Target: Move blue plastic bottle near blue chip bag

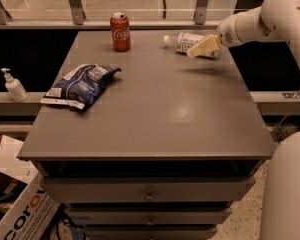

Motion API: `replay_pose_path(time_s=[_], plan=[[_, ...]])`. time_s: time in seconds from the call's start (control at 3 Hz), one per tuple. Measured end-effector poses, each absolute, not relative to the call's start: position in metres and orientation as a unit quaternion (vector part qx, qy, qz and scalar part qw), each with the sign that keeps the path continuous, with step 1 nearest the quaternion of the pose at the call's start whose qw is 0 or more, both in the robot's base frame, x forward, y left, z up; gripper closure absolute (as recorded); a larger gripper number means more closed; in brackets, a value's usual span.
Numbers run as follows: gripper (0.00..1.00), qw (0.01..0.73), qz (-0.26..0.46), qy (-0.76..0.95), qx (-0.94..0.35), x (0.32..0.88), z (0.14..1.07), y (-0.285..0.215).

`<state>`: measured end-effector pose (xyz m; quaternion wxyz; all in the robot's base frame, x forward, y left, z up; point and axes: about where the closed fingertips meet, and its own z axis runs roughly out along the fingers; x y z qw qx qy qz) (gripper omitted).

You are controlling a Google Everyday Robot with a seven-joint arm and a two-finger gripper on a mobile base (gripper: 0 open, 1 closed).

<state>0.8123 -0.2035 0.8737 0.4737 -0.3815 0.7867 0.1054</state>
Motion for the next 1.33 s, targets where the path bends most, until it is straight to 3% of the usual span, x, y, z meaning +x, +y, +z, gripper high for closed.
replay_pose_path(time_s=[0.67,1.0,1.33], plan=[[0.0,0.447,0.091,0.805,-0.378,0.816,0.848,-0.207],[0.15,0.439,0.093,0.811,-0.375,0.813,0.839,-0.209],[0.4,0.437,0.094,0.811,-0.376,0.81,0.838,-0.21]])
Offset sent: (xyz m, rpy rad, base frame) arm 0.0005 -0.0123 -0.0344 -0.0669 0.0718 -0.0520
